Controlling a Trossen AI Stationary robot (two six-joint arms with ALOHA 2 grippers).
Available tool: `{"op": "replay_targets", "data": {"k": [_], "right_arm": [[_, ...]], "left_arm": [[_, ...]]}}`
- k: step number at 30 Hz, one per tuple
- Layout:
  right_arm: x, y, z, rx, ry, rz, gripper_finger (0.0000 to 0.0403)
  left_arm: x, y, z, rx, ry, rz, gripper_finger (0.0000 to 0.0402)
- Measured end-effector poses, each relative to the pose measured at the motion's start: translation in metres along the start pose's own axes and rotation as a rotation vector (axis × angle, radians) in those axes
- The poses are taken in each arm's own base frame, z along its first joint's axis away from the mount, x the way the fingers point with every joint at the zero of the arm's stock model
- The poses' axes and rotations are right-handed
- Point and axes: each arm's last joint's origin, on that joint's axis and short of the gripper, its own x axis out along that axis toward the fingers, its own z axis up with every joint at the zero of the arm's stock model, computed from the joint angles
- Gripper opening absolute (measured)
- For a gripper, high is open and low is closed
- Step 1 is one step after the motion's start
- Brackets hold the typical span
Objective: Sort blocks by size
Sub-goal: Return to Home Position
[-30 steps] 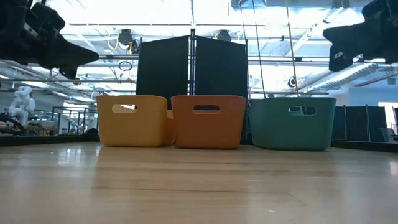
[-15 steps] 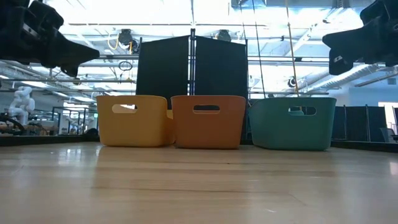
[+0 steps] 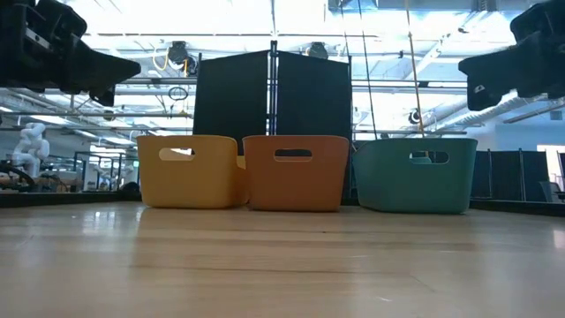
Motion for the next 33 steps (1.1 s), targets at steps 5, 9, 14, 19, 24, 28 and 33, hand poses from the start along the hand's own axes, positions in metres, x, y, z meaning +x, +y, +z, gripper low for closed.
{"op": "replay_targets", "data": {"k": [5,9,14,19,24,28,33], "right_arm": [[0.0007,-0.0042,0.0045,-0.008,-0.044,-0.098,0.0000],[0.0020,-0.0058,0.0021,0.002,-0.018,-0.113,0.0000],[0.0023,-0.0052,0.0021,0.004,-0.017,-0.092,0.0000],[0.0023,-0.0052,0.0020,0.034,-0.017,-0.092,0.0000],[0.0023,-0.0053,0.0015,0.110,-0.015,-0.092,0.0000],[0.0023,-0.0053,0.0015,0.101,-0.015,-0.092,0.0000],[0.0023,-0.0053,0.0015,0.099,-0.015,-0.092,0.0000]], "left_arm": [[0.0002,-0.0001,-0.0005,0.010,-0.004,-0.002,0.0000],[0.0002,-0.0001,-0.0006,0.001,-0.004,-0.003,0.0000],[0.0010,-0.0003,-0.0017,0.000,0.010,-0.003,0.0000],[0.0015,-0.0004,-0.0024,0.001,0.017,-0.003,0.0000],[0.0015,-0.0004,-0.0023,0.000,0.016,-0.002,0.0000],[0.0015,-0.0003,-0.0024,0.000,0.016,-0.002,0.0000],[0.0015,-0.0003,-0.0024,-0.001,0.016,-0.001,0.0000]]}}
